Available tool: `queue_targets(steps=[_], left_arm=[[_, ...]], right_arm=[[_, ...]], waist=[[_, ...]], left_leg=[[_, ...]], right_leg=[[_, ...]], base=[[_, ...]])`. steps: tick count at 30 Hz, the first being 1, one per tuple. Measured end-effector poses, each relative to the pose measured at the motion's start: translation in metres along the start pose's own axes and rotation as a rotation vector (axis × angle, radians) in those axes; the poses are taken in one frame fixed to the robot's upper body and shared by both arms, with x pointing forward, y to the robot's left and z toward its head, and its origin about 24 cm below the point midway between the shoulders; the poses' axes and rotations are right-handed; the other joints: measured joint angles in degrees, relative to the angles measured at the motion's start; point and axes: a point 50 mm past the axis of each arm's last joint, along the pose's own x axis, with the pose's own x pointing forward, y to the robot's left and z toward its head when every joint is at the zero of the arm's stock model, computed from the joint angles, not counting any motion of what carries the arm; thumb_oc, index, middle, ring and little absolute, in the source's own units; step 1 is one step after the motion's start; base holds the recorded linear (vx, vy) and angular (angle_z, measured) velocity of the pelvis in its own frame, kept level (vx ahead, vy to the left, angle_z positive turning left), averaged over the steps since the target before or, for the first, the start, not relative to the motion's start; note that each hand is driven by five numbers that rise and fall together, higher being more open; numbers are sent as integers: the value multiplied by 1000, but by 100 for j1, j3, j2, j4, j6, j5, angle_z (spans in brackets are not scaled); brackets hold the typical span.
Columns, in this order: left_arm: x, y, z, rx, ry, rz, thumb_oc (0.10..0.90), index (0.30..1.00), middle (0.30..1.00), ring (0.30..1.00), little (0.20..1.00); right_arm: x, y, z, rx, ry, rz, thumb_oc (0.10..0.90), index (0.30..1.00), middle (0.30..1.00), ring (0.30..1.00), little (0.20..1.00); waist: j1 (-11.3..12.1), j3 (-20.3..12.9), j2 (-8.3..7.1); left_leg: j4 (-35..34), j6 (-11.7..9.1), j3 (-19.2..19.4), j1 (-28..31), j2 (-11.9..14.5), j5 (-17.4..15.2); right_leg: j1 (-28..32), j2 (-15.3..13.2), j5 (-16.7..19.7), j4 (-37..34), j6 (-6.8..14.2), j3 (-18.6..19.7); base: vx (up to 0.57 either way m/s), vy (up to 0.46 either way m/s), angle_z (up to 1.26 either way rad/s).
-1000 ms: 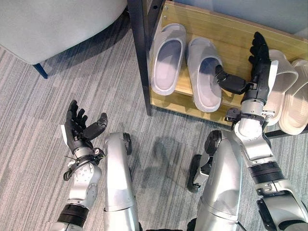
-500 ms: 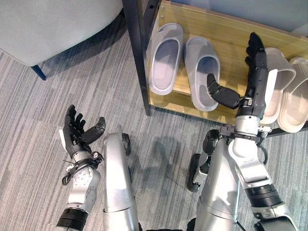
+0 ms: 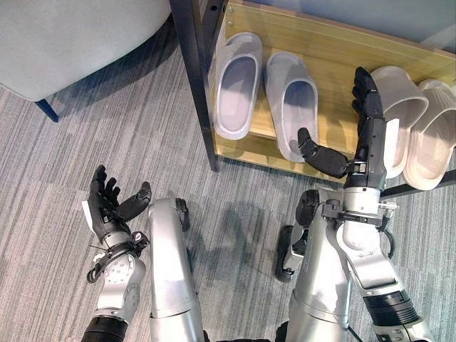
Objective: Arrange the slippers neatly on the shoe rack.
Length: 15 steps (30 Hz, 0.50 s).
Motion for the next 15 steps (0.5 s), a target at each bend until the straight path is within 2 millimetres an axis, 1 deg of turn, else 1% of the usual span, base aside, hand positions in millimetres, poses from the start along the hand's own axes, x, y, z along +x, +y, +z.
queue_targets(steps=[5,9,12,15], left_arm=[[0,1,0,2,3,5,800,900,900,900,900],[2,2,0,9,11,12,800,900,900,900,900],[3,4,1,9,8,21,800,900,900,900,900],[3,4,1,8,8,21,800,900,900,900,900]], right_arm=[[-1,2,-4,66,45,21,800,900,900,900,900],[-3,8,-7,123,86,60,800,900,900,900,900],[-3,13,-10,178,124,84,800,900,900,900,900],[-1,17,-12,208,153,107,800,900,900,900,900]], waist=[[-14,-3,-27],[-17,-3,-89],[-23,-2,-120],[-22,-2,-125]], left_leg=[[0,0,0,11,4,0],[-1,0,-1,35,12,0],[0,0,-1,61,10,0],[0,0,-6,70,9,0]], right_leg=[[7,16,1,1,1,1],[17,88,1,0,2,3],[53,86,1,0,2,3],[72,87,1,-1,3,2]], base=[[0,0,0],[0,0,0],[0,0,0],[0,0,0]])
